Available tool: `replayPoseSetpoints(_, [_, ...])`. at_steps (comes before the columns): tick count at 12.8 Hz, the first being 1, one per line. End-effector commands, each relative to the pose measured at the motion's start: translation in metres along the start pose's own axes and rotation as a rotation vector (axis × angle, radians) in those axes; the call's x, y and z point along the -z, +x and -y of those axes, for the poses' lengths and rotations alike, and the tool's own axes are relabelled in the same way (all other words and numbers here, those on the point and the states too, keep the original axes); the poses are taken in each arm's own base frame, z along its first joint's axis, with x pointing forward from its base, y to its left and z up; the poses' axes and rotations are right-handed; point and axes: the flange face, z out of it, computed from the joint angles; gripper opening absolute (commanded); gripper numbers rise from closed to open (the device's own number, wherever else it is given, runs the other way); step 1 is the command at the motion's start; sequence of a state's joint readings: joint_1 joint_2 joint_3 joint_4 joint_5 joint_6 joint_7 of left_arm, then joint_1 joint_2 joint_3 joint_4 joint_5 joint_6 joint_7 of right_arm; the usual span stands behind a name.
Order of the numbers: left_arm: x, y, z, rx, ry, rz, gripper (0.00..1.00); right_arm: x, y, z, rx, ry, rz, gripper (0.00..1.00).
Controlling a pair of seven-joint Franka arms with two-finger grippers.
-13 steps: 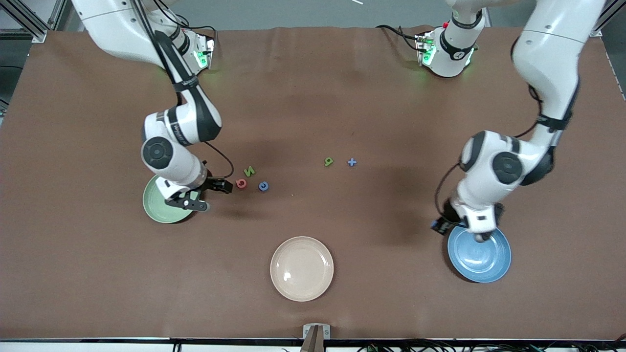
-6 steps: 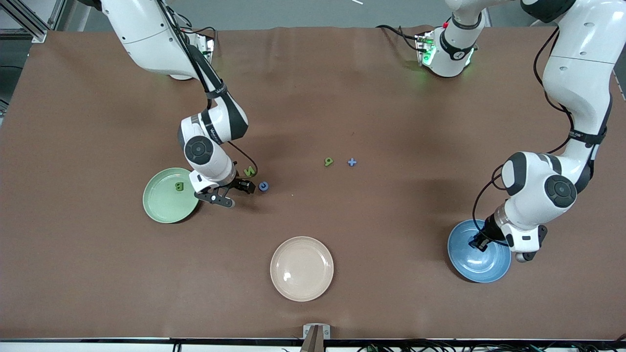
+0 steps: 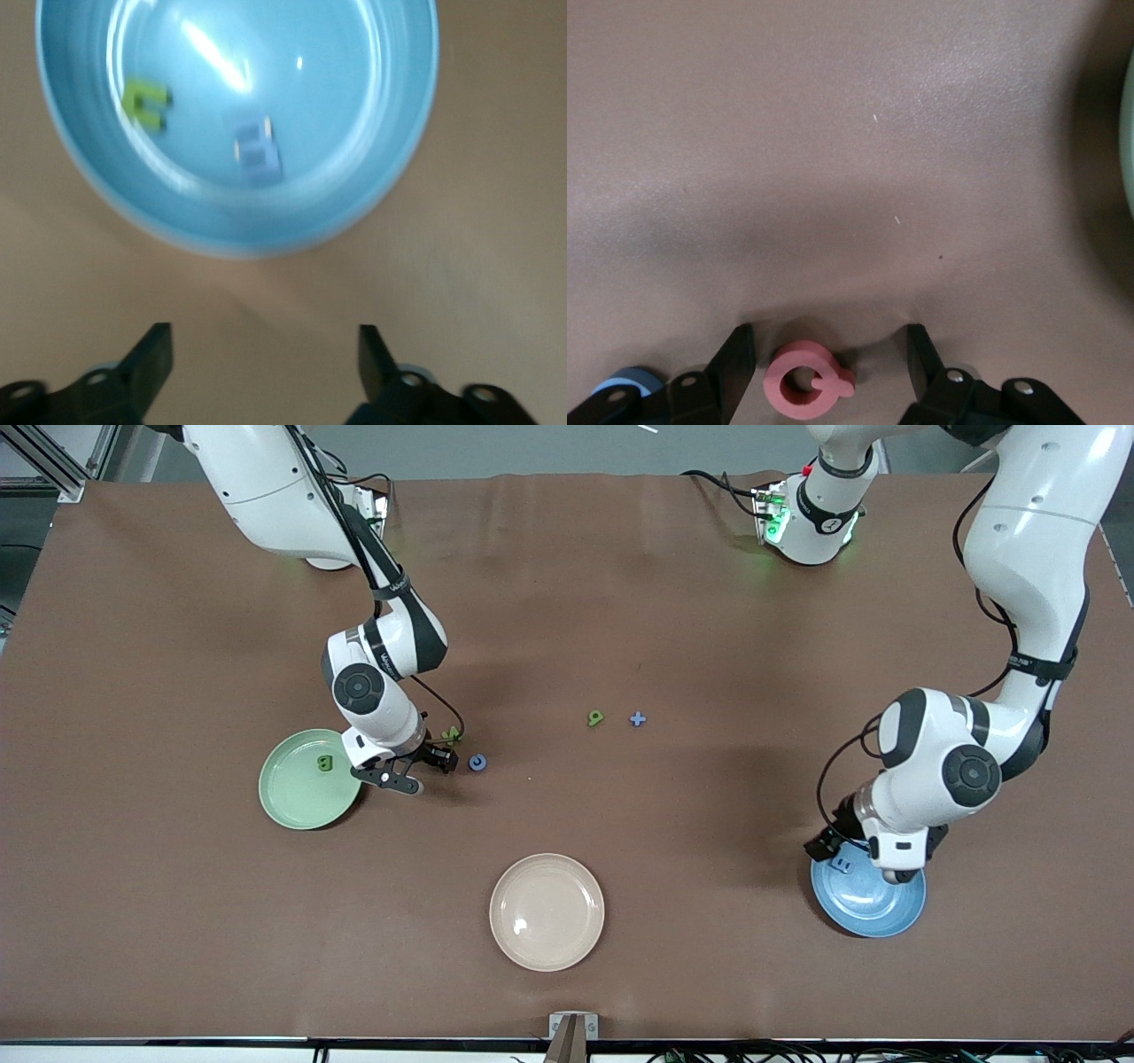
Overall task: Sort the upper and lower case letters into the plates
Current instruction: 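Release the m and reach the blue + while the right gripper grasps Q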
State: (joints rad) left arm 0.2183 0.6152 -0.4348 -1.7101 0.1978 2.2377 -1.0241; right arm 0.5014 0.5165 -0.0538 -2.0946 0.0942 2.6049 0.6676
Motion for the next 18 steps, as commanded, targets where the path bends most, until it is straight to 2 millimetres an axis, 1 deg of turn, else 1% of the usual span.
replayPoseSetpoints(1, [0.013,-0.052,-0.006,-0.034,0.063,0.038,0.99,-0.003,-0.02,-0.002,0.001,-0.011,0.011,0.75])
replayPoseSetpoints(2, [0.013,-0.073,-0.004,-0.051,0.077,0.038,0.99,-0.003,-0.021,-0.001,0.003,-0.01,0.012,0.74])
replayPoseSetpoints(3, [0.013,-0.085,-0.001,-0.064,0.09,0.037,0.99,-0.003,-0.023,0.001,-0.008,-0.011,0.012,0.74])
replayPoseSetpoints(5, [0.014,-0.127,-0.005,-0.115,0.091,0.035,0.99,-0.003,-0.027,0.005,-0.009,-0.011,0.012,0.73])
replayPoseSetpoints(7, [0.005,-0.176,-0.012,-0.148,0.044,0.023,0.99,-0.004,-0.027,0.006,-0.014,-0.012,0.013,0.68])
replayPoseSetpoints(8, [-0.002,-0.197,-0.014,-0.17,0.025,0.017,0.99,-0.005,-0.027,0.006,-0.014,-0.013,0.014,0.61])
replayPoseSetpoints(10, [-0.023,-0.241,-0.019,-0.206,-0.007,0.026,0.99,-0.005,-0.027,0.005,-0.013,-0.017,0.017,0.39])
replayPoseSetpoints(11, [-0.029,-0.253,-0.02,-0.192,-0.036,0.023,0.99,-0.004,-0.027,0.005,-0.01,-0.018,0.018,0.26])
replayPoseSetpoints(12, [-0.037,-0.262,-0.021,-0.176,-0.046,0.033,0.99,-0.003,-0.026,0.004,-0.01,-0.019,0.021,0.1])
replayPoseSetpoints(13, [-0.044,-0.284,-0.025,-0.167,-0.036,0.045,0.98,-0.002,-0.023,0.002,-0.012,-0.02,0.022,0.02])
replayPoseSetpoints(14, [-0.047,-0.302,-0.03,-0.139,-0.044,0.048,0.96,0.005,-0.02,0.002,-0.009,-0.015,0.018,0.0])
replayPoseSetpoints(15, [-0.05,-0.311,-0.033,-0.095,-0.052,0.056,0.92,0.02,-0.012,0.001,-0.007,-0.007,0.012,0.0])
replayPoseSetpoints(16, [-0.051,-0.315,-0.035,-0.045,-0.062,0.061,0.86,0.04,0.0,-0.005,0.004,-0.007,0.021,0.0])
replayPoseSetpoints(17, [-0.054,-0.326,-0.038,-0.03,-0.062,0.069,0.83,0.06,0.017,-0.019,0.027,-0.023,0.058,0.0])
replayPoseSetpoints(18, [-0.059,-0.337,-0.041,-0.028,-0.055,0.076,0.78,0.079,0.038,-0.04,0.061,-0.035,0.097,0.0])
